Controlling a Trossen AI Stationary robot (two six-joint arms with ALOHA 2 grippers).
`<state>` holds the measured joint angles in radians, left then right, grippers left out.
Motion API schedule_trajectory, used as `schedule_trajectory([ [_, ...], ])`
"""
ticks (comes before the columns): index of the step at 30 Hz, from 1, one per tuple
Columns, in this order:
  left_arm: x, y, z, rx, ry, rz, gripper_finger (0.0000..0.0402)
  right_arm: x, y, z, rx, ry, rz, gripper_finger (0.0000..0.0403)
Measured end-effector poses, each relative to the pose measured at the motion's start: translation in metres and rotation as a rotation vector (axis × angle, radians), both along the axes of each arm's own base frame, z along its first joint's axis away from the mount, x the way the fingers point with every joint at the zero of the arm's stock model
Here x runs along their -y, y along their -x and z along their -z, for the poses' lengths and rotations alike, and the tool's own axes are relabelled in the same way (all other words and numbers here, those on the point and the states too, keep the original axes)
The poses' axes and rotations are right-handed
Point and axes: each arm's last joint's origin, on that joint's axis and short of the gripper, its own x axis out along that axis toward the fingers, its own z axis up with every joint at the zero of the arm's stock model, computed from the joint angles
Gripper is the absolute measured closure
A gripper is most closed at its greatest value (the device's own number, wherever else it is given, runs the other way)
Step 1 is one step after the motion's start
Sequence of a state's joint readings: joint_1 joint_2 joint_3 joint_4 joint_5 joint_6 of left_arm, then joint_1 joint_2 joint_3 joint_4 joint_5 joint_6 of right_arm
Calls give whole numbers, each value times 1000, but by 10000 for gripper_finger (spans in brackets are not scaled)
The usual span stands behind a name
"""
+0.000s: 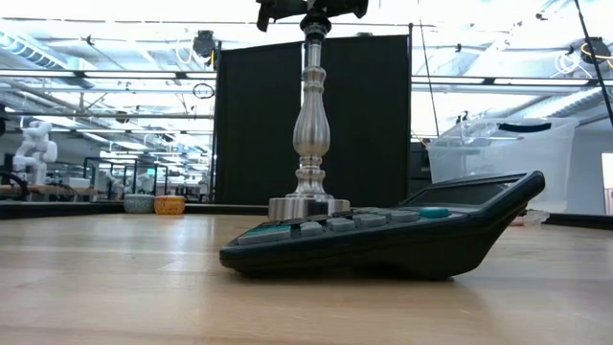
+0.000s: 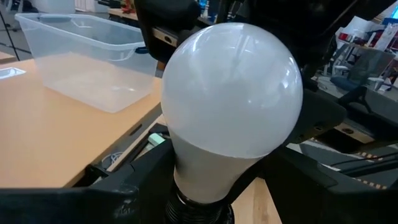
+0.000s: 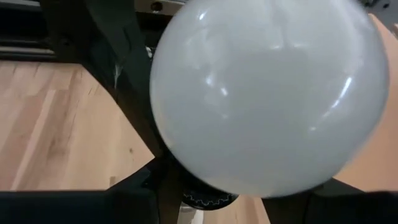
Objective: Screw lightbulb
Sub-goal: Remove the light bulb from the lamp
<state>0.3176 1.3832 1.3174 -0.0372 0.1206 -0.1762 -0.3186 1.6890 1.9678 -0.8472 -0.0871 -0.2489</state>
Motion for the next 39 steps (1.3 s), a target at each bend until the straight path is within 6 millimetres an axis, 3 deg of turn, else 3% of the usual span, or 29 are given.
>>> schedule_trajectory([
  [16, 0, 0, 0, 7, 48, 47, 168, -14, -2, 0, -3, -69, 5, 95],
  [28, -2, 2, 0, -4, 31, 81, 167, -16, 5, -10, 54, -71, 22, 88],
  [39, -1, 1, -1, -7, -26, -1, 139, -16, 5, -10, 54, -84, 28, 88],
])
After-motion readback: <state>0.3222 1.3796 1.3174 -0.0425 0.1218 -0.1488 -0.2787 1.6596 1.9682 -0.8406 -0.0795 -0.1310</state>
